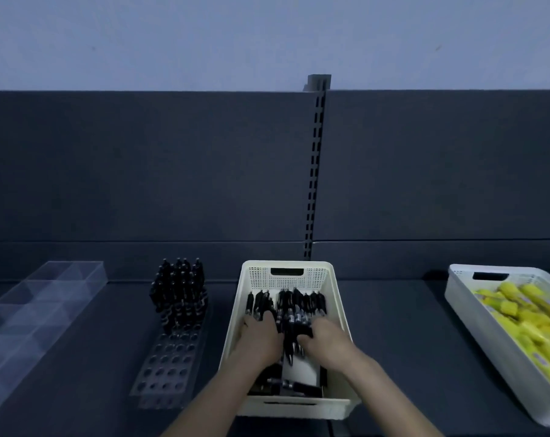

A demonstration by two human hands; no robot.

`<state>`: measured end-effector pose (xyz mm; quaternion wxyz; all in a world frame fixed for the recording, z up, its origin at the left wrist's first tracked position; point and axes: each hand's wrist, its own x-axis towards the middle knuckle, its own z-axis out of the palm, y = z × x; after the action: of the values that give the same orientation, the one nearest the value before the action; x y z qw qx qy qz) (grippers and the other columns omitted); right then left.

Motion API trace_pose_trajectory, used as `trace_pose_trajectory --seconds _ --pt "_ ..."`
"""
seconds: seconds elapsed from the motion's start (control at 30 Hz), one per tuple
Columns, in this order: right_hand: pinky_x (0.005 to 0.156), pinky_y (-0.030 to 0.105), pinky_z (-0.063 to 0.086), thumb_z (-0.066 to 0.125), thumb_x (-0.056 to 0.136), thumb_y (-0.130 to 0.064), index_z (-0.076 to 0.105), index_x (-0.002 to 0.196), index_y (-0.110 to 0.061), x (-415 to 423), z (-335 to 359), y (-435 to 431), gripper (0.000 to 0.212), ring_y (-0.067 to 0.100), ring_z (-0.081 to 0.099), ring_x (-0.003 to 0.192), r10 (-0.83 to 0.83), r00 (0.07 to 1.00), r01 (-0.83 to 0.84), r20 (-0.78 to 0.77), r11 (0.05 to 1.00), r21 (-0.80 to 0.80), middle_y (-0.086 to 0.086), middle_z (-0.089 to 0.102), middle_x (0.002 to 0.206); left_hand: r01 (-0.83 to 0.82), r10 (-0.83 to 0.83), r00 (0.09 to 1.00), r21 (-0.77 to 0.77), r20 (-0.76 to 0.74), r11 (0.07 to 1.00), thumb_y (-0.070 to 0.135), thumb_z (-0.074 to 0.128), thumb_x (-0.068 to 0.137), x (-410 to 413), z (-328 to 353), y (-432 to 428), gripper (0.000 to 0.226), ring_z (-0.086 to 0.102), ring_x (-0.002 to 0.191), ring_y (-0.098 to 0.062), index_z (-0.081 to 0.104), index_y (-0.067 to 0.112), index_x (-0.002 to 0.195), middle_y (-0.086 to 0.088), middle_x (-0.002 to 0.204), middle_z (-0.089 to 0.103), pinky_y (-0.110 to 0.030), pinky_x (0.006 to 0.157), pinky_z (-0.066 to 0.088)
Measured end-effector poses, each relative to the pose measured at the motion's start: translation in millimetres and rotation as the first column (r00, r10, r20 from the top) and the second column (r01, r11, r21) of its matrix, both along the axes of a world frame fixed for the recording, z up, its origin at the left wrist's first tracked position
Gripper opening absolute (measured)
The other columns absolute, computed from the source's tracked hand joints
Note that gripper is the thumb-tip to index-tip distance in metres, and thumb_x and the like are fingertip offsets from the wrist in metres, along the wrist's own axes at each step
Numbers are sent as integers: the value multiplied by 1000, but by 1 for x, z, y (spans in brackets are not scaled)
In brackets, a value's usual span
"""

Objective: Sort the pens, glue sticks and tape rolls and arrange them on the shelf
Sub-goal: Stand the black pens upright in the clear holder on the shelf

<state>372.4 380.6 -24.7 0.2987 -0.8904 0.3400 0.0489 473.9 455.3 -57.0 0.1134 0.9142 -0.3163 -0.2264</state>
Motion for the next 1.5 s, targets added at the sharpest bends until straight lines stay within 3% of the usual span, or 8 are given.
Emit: trace_pose_trajectory --seconds 0.17,0.37,0.53,0.67,0.93,1.1,1.23,1.5 --pt "66 27 40 45 94 -16 40 61 -13 25 -8 -10 33 18 51 65 -63 998 63 0 998 2 2 50 72 -1 -3 995 46 96 999 36 48 92 11 -3 -17 52 42 125 -34 31 2 129 -18 133 48 -37 102 30" --pt "66 26 39 54 87 -18 56 76 -8 50 -22 -22 15 27 61 89 -162 987 162 -25 987 6 14 63 106 4 -7 997 36 72 999 47 46 91 24 -13 -23 55 46 121 -28 42 4 125 -13 129 50 -33 99 35" --pt "67 27 46 55 83 -16 48 68 -14 53 -30 -28 16 24 60 83 -218 976 219 -19 970 104 5 61 84 -109 103 991 -69 -92 992 35 47 91 30 -21 -25 45 51 115 -32 43 3 122 -17 128 48 -35 92 44" --pt "49 21 38 59 80 -14 49 60 -15 49 -31 -29 23 17 55 68 -239 970 225 37 949 220 -3 51 62 -171 153 981 -162 -119 972 22 43 93 29 -19 -27 35 54 113 -31 41 1 120 -17 125 53 -33 86 44" --pt "43 20 30 60 87 -6 35 58 -19 27 -15 -20 40 9 39 47 -515 807 224 287 718 659 -1 46 58 -168 131 983 -348 -126 922 13 47 90 27 -13 -25 25 58 104 -29 51 3 113 -12 113 61 -32 84 46" --pt "37 18 26 61 86 -3 37 54 -18 1 -1 -24 42 9 31 45 -566 732 126 379 659 741 -2 35 52 -155 119 988 -609 -99 778 10 46 93 27 5 -20 9 56 75 -18 52 7 99 -9 92 62 -24 58 40" --pt "37 18 29 64 82 -2 42 49 -18 -12 13 -26 43 8 33 44 -545 714 26 439 648 761 -3 40 48 -159 54 986 -782 -159 602 9 46 94 20 33 -18 8 53 62 -5 49 13 87 0 76 56 -12 58 41" --pt "40 17 30 61 85 -3 52 52 -17 -19 37 -15 37 4 35 40 -503 691 -98 520 647 756 -5 42 47 -138 -45 983 -877 -178 461 12 46 95 -2 92 23 15 49 54 -14 45 19 81 -2 64 51 -32 58 46"
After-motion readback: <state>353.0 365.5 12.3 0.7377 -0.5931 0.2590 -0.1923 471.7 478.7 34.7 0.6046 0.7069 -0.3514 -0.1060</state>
